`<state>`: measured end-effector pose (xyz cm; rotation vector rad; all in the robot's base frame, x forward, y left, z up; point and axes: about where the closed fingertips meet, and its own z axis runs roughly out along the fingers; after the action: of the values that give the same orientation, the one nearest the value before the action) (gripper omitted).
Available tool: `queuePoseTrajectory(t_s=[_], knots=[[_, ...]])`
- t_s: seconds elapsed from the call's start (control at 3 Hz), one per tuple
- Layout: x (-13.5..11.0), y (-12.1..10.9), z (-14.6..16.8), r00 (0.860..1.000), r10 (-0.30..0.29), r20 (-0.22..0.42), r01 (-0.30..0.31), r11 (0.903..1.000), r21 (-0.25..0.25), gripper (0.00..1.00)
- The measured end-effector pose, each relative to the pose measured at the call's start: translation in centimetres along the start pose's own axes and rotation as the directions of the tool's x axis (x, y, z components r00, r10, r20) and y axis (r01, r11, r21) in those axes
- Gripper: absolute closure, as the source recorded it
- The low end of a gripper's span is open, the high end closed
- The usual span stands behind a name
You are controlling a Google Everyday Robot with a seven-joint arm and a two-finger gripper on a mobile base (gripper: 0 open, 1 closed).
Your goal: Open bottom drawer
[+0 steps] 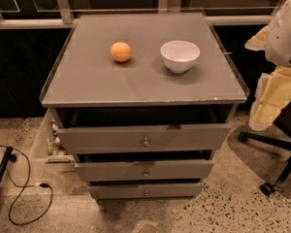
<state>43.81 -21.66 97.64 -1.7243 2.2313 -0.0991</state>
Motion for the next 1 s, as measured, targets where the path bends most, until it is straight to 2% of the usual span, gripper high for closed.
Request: queuePoseTrajectory(t_s=[0.33,0.67,1.0], knots=[[0.0,0.0,0.0,1.0,-0.001,0.0,0.001,1.0,0.002,0.0],[1.5,1.5,2.2,1.0,-0.01,-0.015,0.009,0.9999,-0.01,0.0],[4.1,4.9,7.8,0.999,-0.042,0.014,0.043,0.9964,-0.074,0.0]])
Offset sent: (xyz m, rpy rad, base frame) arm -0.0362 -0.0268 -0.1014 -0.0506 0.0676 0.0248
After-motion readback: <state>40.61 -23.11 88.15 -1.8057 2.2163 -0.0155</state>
